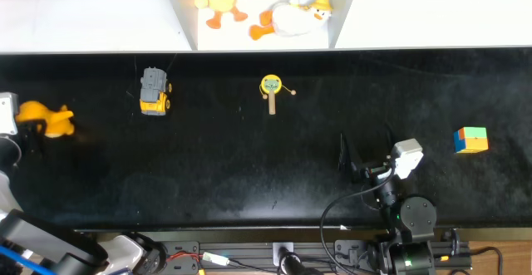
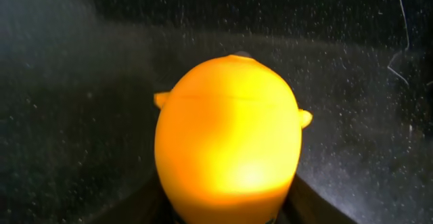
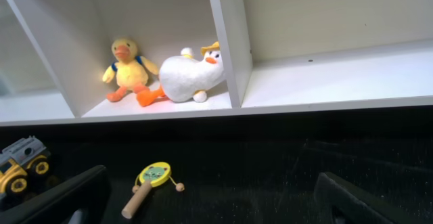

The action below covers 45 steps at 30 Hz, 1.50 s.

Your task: Store Toys

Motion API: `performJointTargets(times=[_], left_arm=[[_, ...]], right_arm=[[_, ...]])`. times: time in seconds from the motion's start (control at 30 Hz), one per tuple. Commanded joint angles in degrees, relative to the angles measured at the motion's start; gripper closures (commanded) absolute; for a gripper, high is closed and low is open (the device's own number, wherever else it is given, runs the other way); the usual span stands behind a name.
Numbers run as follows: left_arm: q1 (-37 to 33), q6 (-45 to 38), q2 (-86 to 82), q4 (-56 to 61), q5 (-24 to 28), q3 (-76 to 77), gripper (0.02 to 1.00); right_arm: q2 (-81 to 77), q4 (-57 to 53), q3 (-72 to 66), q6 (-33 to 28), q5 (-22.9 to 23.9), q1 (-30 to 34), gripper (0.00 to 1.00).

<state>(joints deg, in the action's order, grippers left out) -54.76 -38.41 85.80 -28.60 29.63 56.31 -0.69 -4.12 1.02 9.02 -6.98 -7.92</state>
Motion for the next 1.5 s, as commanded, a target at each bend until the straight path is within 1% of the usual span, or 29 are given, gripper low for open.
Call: performJointTargets(times=[0.03,0.07,0.2,0.37,0.4,0.5,0.57,0.7,0.8,0.87,1.0,1.03,1.1,1.3,1.5], left_arm=[[-0.35,4.44,0.28,1.64,2.95,-0.2,0.671],[-0.28,5.2,0.11,1.66,2.97,0.04,0.698],[0.33,8.81,-2.03,1.53,3.39,2.08,0.744],[4.31,12.83,-6.58,2.73,3.26,5.75,0.766],[5.53,14.05,-7.13,3.58,2.64,6.43,0.763],[10.16,18.14,-7.39,6.73,-2.69,8.24,0.772],[13.49,19.26,-6.88,8.96,-5.66,8.92,0.781],[18.6,21.22,-4.22,11.06,-7.89,11.08,0.781],[20.79,22.29,-1.09,11.02,-7.96,13.49,0.79],[21.68,23.1,1.11,11.02,-8.87,15.19,0.803],[22.91,23.91,4.44,11.04,-13.6,18.29,0.814],[23.08,23.96,4.94,11.21,-14.38,18.86,0.812],[23.39,25.07,5.66,12.57,-15.74,19.43,0.761],[23.52,27.78,8.2,15.56,-15.34,19.58,0.746],[23.56,28.48,10.78,17.29,-11.21,19.63,0.746]], right_arm=[[0.44,0.28,-0.76,0.42,0.68,-0.22,0.007],[0.44,0.28,-0.76,0.42,0.66,-0.22,0.005],[0.44,0.28,-0.76,0.42,0.68,-0.22,0.005],[0.44,0.28,-0.76,0.42,0.66,-0.22,0.005],[0.44,0.28,-0.76,0.39,0.68,-0.22,0.007],[0.44,0.26,-0.76,0.42,0.68,-0.22,0.007],[0.44,0.26,-0.76,0.42,0.68,-0.22,0.007],[0.44,0.28,-0.76,0.42,0.68,-0.22,0.007],[0.44,0.28,-0.76,0.42,0.68,-0.22,0.005],[0.44,0.28,-0.76,0.42,0.68,-0.22,0.005],[0.44,0.28,-0.76,0.42,0.66,-0.22,0.005],[0.44,0.28,-0.76,0.42,0.68,-0.22,0.007],[0.44,0.28,-0.76,0.42,0.68,-0.22,0.005],[0.44,0.28,-0.76,0.42,0.68,-0.22,0.005],[0.44,0.26,-0.76,0.42,0.68,-0.22,0.005]])
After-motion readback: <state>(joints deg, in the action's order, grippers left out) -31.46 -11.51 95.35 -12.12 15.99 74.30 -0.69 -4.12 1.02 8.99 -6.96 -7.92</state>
